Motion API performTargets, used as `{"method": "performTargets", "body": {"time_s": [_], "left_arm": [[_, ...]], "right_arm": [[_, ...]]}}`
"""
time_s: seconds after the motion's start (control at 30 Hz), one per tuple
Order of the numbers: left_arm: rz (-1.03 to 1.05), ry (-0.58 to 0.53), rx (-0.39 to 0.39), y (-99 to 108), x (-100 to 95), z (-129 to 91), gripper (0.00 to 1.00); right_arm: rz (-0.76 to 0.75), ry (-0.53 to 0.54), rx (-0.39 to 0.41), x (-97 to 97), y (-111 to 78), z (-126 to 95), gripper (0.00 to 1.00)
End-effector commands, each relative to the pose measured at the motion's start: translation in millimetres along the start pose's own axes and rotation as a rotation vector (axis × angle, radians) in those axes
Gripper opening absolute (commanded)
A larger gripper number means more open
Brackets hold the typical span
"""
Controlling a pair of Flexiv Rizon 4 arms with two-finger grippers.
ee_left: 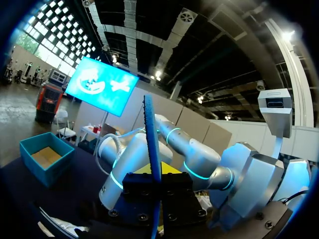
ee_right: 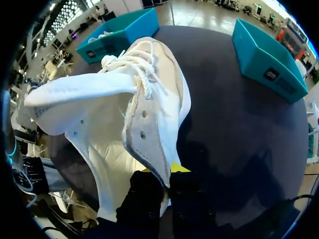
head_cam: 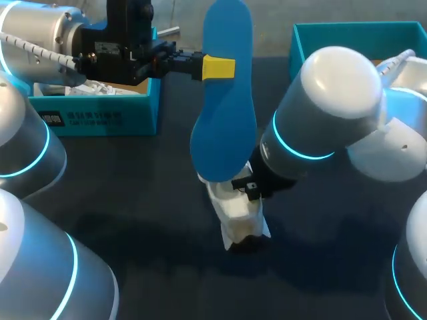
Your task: Take the shoe out of the shoebox, open the shoe tongue, remove and reinsert the insole, then place the shoe into the shoebox
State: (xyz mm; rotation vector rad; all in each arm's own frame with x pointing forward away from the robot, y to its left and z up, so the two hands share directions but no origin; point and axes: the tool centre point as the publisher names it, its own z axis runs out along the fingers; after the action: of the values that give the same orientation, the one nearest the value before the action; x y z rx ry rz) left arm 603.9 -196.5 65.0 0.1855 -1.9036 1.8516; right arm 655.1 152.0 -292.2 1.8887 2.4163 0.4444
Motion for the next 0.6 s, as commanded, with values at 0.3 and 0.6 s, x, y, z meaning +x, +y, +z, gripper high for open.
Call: {"method": "performTargets", "body": {"time_s": [0.3, 0.6], "left_arm": [[0.0, 0.0, 0.001, 0.5, 0.0, 0.6, 0.0], [0.0, 0.0, 0.001, 0.5, 0.0, 0.6, 0.0]], "right_arm": [[0.205, 0.071, 0.022, -11.0, -0.2, 40.0, 0.0], [0.249, 0.09, 0.014, -7.5, -3.0, 56.5, 0.0]]}}
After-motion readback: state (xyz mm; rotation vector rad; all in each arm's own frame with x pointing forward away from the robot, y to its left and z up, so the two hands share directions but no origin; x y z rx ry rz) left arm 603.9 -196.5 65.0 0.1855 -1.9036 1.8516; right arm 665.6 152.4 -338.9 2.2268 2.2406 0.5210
